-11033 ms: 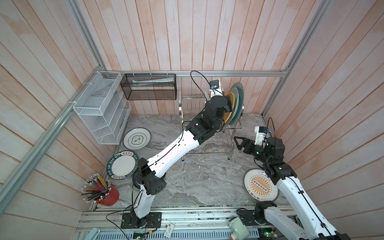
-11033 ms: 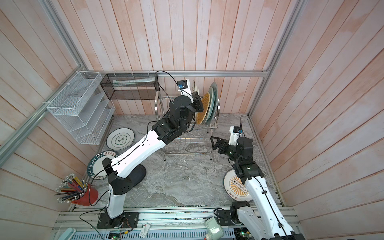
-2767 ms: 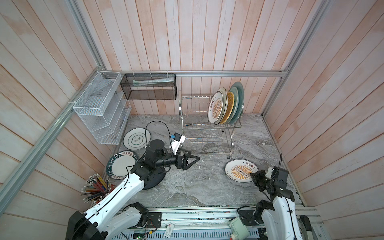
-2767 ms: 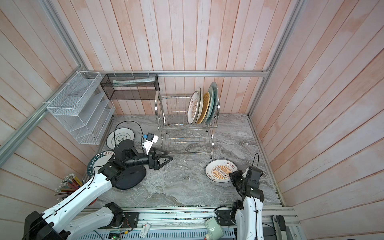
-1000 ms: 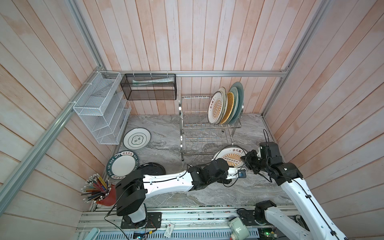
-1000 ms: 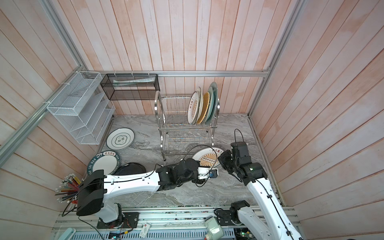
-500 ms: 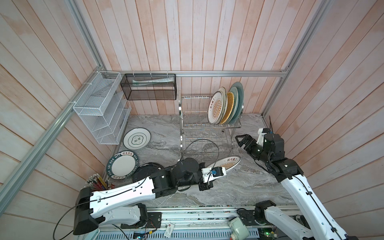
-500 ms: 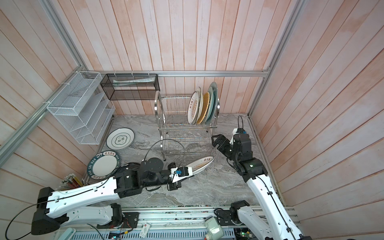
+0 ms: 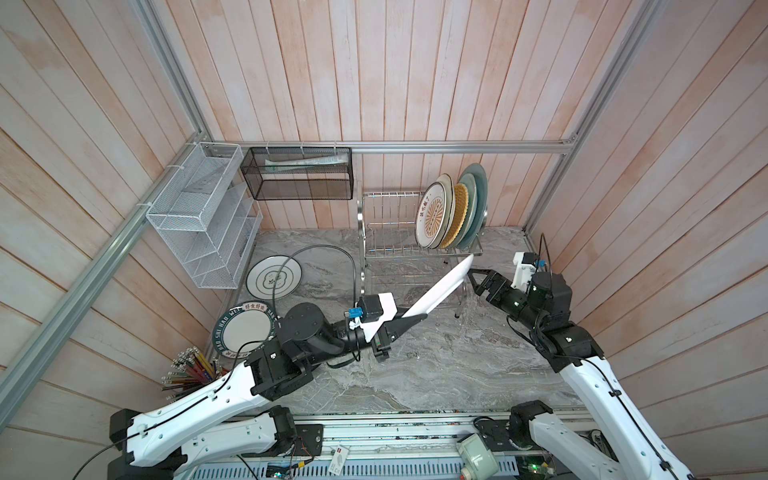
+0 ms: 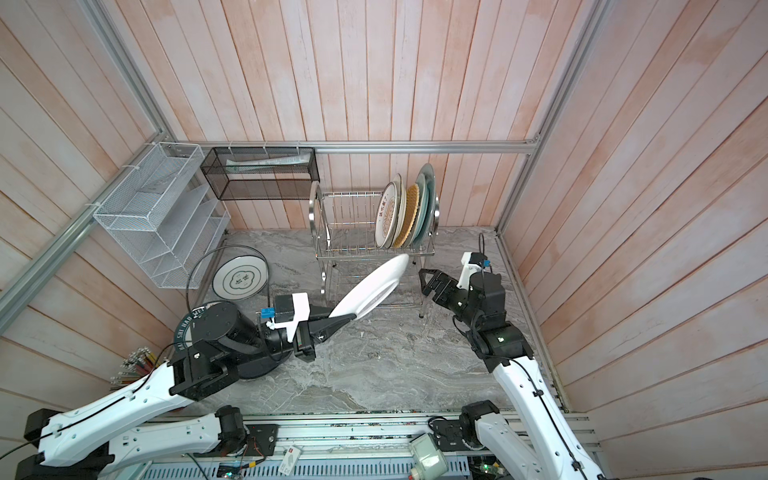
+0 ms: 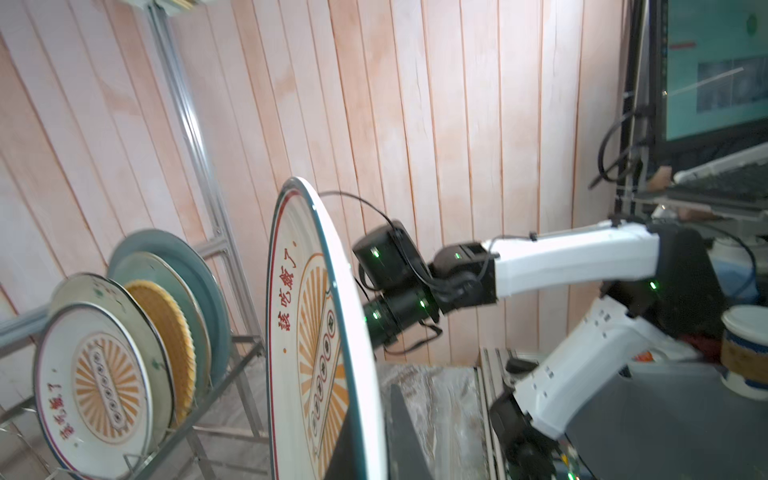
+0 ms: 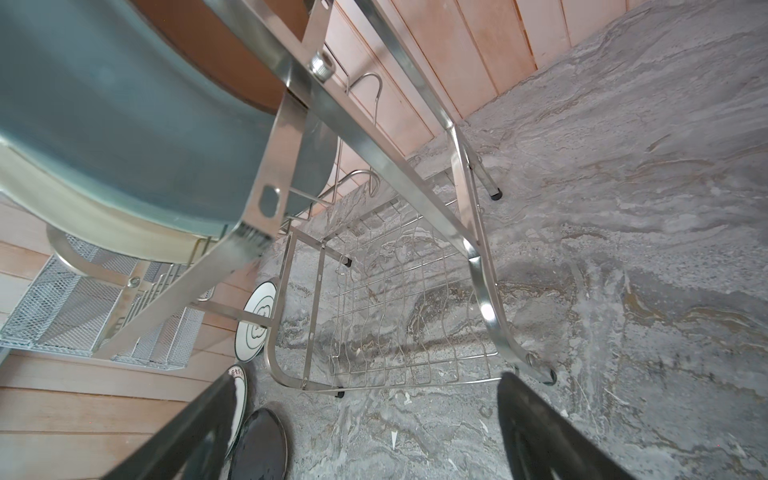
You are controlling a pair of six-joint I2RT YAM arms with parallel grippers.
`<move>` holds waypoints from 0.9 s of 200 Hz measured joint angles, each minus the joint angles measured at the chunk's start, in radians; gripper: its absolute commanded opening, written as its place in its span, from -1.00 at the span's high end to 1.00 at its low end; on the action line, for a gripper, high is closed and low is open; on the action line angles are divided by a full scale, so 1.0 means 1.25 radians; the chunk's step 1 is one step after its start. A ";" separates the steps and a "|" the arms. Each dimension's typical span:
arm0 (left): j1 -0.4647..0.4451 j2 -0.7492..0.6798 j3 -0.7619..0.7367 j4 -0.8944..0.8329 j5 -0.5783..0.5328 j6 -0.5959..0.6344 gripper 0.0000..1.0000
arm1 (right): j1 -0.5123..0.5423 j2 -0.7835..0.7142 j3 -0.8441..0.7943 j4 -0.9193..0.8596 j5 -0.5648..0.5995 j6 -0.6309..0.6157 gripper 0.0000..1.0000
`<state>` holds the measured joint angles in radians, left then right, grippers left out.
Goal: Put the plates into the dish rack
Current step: 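Carry the sunburst plate to the rack with the left gripper while the right arm retracts, then lower the sunburst plate into the rack slots in front of the other sunburst plate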
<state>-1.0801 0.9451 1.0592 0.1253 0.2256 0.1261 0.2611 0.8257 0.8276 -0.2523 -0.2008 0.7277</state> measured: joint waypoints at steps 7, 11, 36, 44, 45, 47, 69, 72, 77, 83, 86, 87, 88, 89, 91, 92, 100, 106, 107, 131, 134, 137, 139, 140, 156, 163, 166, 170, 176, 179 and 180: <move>0.002 0.020 0.028 0.024 -0.020 -0.007 1.00 | 0.000 -0.009 -0.008 0.012 -0.006 -0.004 -0.95; 0.002 0.029 0.043 0.035 -0.030 -0.010 1.00 | 0.000 -0.014 -0.012 0.018 -0.010 -0.007 -0.95; 0.016 0.132 0.160 0.111 -0.124 -0.026 1.00 | 0.000 -0.023 -0.025 0.052 -0.039 -0.021 -0.96; 0.025 0.165 0.191 0.132 -0.153 -0.031 1.00 | 0.000 -0.023 -0.030 0.062 -0.048 -0.025 -0.96; 0.027 0.172 0.196 0.136 -0.160 -0.031 1.00 | 0.000 -0.023 -0.031 0.064 -0.049 -0.025 -0.95; 0.029 0.180 0.203 0.140 -0.168 -0.034 1.00 | 0.000 -0.023 -0.032 0.066 -0.051 -0.027 -0.95; 0.048 0.277 0.284 0.165 -0.261 -0.042 1.00 | 0.000 -0.022 -0.039 0.079 -0.069 -0.037 -0.95; 0.050 0.290 0.294 0.167 -0.271 -0.042 1.00 | 0.000 -0.022 -0.039 0.081 -0.071 -0.039 -0.95; 0.052 0.310 0.310 0.169 -0.292 -0.043 1.00 | 0.000 -0.022 -0.039 0.083 -0.073 -0.040 -0.96; 0.056 0.336 0.329 0.170 -0.317 -0.043 1.00 | 0.000 -0.022 -0.040 0.085 -0.076 -0.042 -0.96; 0.057 0.349 0.339 0.169 -0.328 -0.043 1.00 | 0.000 -0.022 -0.040 0.087 -0.078 -0.043 -0.95; 0.058 0.354 0.344 0.168 -0.334 -0.043 1.00 | 0.000 -0.022 -0.040 0.088 -0.078 -0.043 -0.95; 0.059 0.357 0.346 0.168 -0.336 -0.044 1.00 | 0.000 -0.022 -0.040 0.089 -0.079 -0.044 -0.95; 0.059 0.363 0.351 0.168 -0.342 -0.045 1.00 | 0.000 -0.022 -0.040 0.089 -0.079 -0.044 -0.96; 0.060 0.372 0.358 0.167 -0.351 -0.045 1.00 | 0.000 -0.022 -0.041 0.091 -0.081 -0.045 -0.96; 0.061 0.375 0.360 0.167 -0.353 -0.045 1.00 | 0.000 -0.022 -0.041 0.091 -0.081 -0.045 -0.96; 0.067 0.409 0.390 0.160 -0.378 -0.052 1.00 | 0.000 -0.022 -0.044 0.097 -0.086 -0.048 -0.95; 0.074 0.433 0.410 0.153 -0.394 -0.058 1.00 | 0.000 -0.022 -0.048 0.101 -0.090 -0.050 -0.96; 0.074 0.435 0.413 0.151 -0.396 -0.059 1.00 | 0.000 -0.022 -0.049 0.101 -0.090 -0.050 -0.95; 0.110 0.506 0.481 0.107 -0.444 -0.099 1.00 | 0.000 -0.022 -0.066 0.106 -0.102 -0.056 -0.95; 0.116 0.515 0.490 0.101 -0.450 -0.106 1.00 | 0.000 -0.022 -0.068 0.107 -0.104 -0.057 -0.96; 0.121 0.521 0.497 0.096 -0.456 -0.109 1.00 | 0.000 -0.022 -0.070 0.107 -0.105 -0.057 -0.95; 0.125 0.526 0.502 0.092 -0.459 -0.113 1.00 | 0.000 -0.022 -0.072 0.107 -0.106 -0.057 -0.95; 0.127 0.528 0.503 0.090 -0.460 -0.114 1.00 | 0.000 -0.022 -0.073 0.107 -0.107 -0.057 -0.95; 0.154 0.564 0.547 0.052 -0.486 -0.144 1.00 | 0.000 -0.022 -0.081 0.108 -0.113 -0.060 -0.95; 0.164 0.578 0.565 0.039 -0.493 -0.157 1.00 | 0.000 -0.022 -0.084 0.110 -0.114 -0.061 -0.96; 0.168 0.586 0.573 0.033 -0.496 -0.163 1.00 | 0.000 -0.022 -0.085 0.112 -0.114 -0.062 -0.96; 0.172 0.591 0.580 0.026 -0.499 -0.169 1.00 | 0.000 -0.022 -0.086 0.113 -0.116 -0.062 -0.96; 0.179 0.603 0.595 0.008 -0.502 -0.181 1.00 | 0.000 -0.022 -0.087 0.114 -0.118 -0.063 -0.95; 0.181 0.610 0.602 0.000 -0.503 -0.187 1.00 | 0.000 -0.022 -0.087 0.115 -0.120 -0.063 -0.95; 0.182 0.611 0.604 -0.002 -0.502 -0.188 1.00 | 0.000 -0.022 -0.088 0.115 -0.120 -0.063 -0.96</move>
<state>-0.8524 1.7092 1.8145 0.1234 -0.4023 -0.1093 0.2611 0.7982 0.7181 -0.1085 -0.3508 0.6491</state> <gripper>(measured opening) 0.087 0.978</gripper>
